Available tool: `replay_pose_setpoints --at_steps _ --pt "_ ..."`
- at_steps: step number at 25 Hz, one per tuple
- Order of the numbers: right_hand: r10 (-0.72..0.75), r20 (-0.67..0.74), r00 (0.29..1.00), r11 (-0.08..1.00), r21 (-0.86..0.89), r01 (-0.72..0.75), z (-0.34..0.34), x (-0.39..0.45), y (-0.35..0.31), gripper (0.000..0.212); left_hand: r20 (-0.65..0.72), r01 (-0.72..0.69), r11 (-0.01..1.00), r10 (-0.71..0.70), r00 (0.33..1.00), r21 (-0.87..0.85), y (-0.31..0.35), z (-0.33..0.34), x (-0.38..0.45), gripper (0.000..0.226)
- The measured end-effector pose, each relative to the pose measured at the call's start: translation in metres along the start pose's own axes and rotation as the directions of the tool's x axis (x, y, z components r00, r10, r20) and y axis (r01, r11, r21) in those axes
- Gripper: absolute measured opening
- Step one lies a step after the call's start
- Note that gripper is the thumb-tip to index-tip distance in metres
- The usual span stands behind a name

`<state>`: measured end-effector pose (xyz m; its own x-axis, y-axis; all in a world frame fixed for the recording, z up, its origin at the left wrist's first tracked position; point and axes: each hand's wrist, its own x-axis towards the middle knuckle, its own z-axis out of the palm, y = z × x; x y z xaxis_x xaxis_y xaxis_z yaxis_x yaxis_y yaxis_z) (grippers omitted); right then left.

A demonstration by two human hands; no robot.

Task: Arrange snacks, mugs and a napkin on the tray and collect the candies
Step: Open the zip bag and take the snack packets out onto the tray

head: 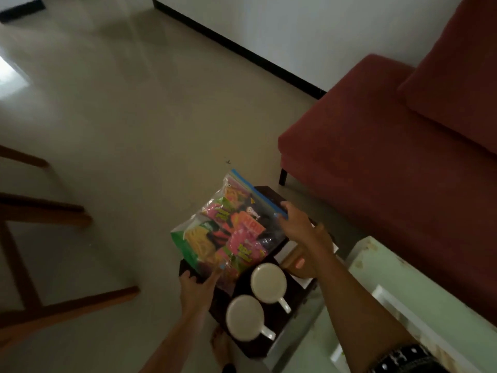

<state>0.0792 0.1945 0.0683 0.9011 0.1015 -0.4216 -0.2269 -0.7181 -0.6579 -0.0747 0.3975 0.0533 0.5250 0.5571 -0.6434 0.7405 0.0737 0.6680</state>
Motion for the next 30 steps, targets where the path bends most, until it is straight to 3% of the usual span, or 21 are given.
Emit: replay_pose_setpoints --at_steps 3,6,10,13,15,18,20,22,24,26,28,30 --pt "0.071 0.07 0.995 0.986 -0.157 -0.06 0.021 0.053 0.003 0.059 0.064 0.069 0.997 -0.068 0.996 -0.014 -0.009 0.005 0.031 0.06" --pt "0.162 0.015 0.987 0.936 -0.318 -0.149 0.043 0.079 0.008 0.062 0.147 0.21 0.96 -0.184 0.972 -0.186 -0.017 0.003 0.052 0.053" --pt "0.171 -0.066 0.983 0.946 -0.268 -0.182 0.046 0.08 -0.003 0.035 0.261 0.285 0.888 -0.197 0.945 -0.362 -0.005 0.001 0.06 0.033" --pt "0.075 -0.116 0.99 0.994 -0.07 -0.084 0.014 0.059 -0.023 0.023 0.256 0.217 0.888 -0.117 0.959 -0.406 0.026 -0.004 0.049 0.008" --pt "0.086 -0.163 0.983 0.986 0.155 -0.06 -0.019 0.034 -0.041 0.02 0.26 0.146 0.889 -0.031 0.965 -0.434 0.049 -0.005 0.034 0.025" --pt "0.152 -0.105 0.983 0.81 0.583 -0.063 -0.088 -0.029 -0.058 0.02 0.311 0.058 0.895 0.093 0.946 -0.442 0.079 -0.005 -0.021 0.016" --pt "0.125 -0.069 0.99 0.753 0.656 -0.05 -0.133 -0.087 -0.059 0.023 0.327 0.012 0.926 0.121 0.937 -0.378 0.085 -0.001 -0.067 0.015" --pt "0.062 -0.155 0.986 0.731 0.679 0.061 -0.165 -0.154 -0.054 0.024 0.194 -0.162 0.951 0.217 0.957 -0.264 0.084 0.009 -0.12 0.022" --pt "0.018 -0.332 0.943 0.805 0.564 0.184 -0.176 -0.215 -0.043 0.024 0.15 -0.378 0.899 0.414 0.898 -0.22 0.087 0.027 -0.189 0.036" --pt "-0.056 -0.517 0.854 0.935 0.274 0.226 -0.174 -0.269 -0.023 0.021 0.297 -0.497 0.831 0.555 0.777 -0.251 0.091 0.053 -0.262 0.028" --pt "-0.119 -0.638 0.761 0.978 0.057 0.201 -0.169 -0.312 0.0 0.011 0.43 -0.559 0.812 0.571 0.699 -0.168 0.095 0.085 -0.321 0.035" --pt "-0.138 -0.696 0.705 0.99 -0.068 0.126 -0.164 -0.348 0.024 0.013 0.493 -0.599 0.795 0.561 0.665 -0.098 0.091 0.114 -0.359 0.045"
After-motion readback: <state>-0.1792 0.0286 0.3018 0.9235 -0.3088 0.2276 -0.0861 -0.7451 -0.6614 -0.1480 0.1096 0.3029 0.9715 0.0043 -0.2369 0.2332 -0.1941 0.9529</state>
